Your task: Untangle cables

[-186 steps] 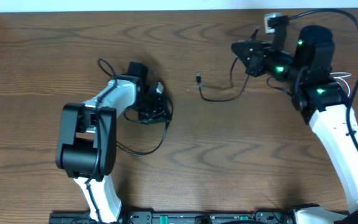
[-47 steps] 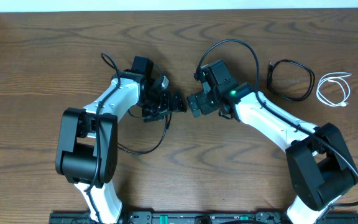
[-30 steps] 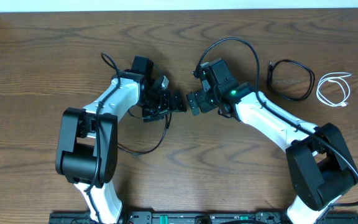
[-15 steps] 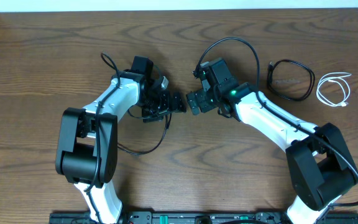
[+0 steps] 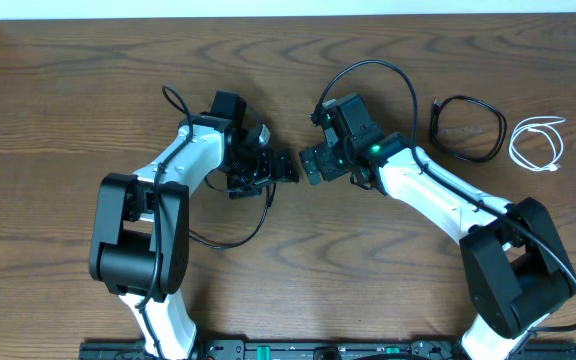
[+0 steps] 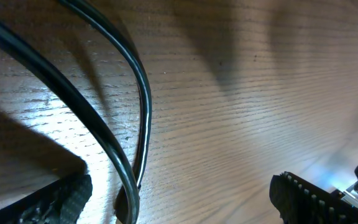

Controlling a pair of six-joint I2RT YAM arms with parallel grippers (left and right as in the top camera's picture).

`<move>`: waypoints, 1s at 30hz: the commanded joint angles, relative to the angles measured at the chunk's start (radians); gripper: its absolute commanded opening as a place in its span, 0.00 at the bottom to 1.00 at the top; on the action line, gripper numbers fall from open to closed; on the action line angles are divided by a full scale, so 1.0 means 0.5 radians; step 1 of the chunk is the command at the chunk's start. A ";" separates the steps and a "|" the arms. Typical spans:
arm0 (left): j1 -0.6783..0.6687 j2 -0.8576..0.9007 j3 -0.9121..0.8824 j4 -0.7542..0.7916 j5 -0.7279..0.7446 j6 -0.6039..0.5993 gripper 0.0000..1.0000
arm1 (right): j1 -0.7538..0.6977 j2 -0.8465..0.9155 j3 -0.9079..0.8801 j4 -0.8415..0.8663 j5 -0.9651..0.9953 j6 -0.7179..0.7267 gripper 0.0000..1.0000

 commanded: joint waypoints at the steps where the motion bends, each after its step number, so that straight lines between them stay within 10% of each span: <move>1: 0.014 0.111 -0.070 -0.040 -0.200 0.026 0.98 | 0.008 -0.008 0.002 0.001 -0.006 -0.002 0.99; 30: 0.014 0.111 -0.071 -0.082 -0.201 0.027 0.97 | 0.011 -0.008 0.002 0.001 -0.014 0.043 0.99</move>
